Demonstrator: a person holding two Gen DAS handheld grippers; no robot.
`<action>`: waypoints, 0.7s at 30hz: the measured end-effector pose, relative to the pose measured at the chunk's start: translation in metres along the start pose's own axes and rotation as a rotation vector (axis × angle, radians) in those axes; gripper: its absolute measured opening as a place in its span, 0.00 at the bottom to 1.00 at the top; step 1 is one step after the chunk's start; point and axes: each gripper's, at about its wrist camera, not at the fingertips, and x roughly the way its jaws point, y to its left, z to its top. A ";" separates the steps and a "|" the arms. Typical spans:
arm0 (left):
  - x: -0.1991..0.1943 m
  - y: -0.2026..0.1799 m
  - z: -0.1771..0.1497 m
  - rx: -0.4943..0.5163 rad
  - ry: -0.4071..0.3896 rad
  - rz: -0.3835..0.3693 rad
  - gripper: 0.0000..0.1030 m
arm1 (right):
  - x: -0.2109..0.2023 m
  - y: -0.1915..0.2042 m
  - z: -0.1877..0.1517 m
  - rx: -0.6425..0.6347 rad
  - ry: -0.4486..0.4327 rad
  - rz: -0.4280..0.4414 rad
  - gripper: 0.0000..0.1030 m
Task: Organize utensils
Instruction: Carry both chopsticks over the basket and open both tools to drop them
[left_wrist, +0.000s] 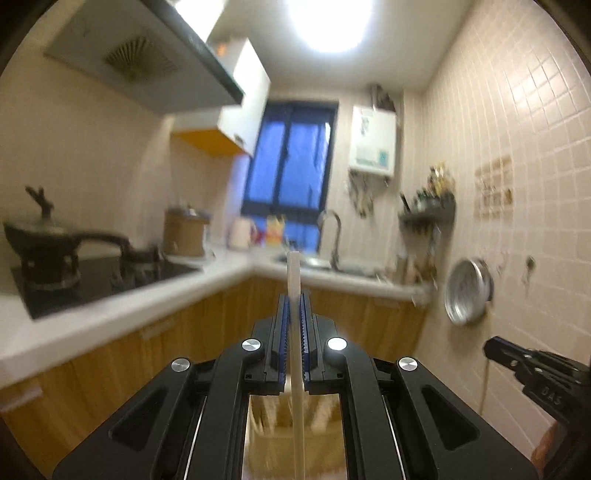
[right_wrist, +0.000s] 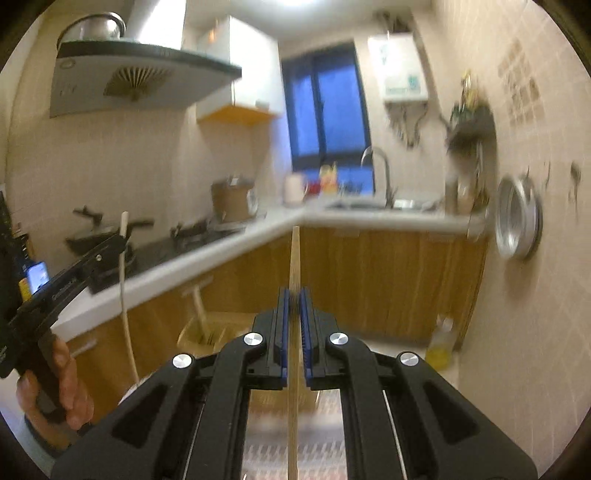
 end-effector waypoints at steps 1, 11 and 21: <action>0.005 -0.003 0.004 0.002 -0.023 0.007 0.04 | 0.005 0.002 0.004 -0.011 -0.017 -0.015 0.04; 0.063 0.012 0.010 -0.042 -0.081 0.057 0.04 | 0.079 0.003 0.029 -0.019 -0.145 0.015 0.04; 0.095 0.021 -0.021 -0.031 -0.081 0.108 0.04 | 0.133 0.012 -0.001 -0.032 -0.155 -0.004 0.04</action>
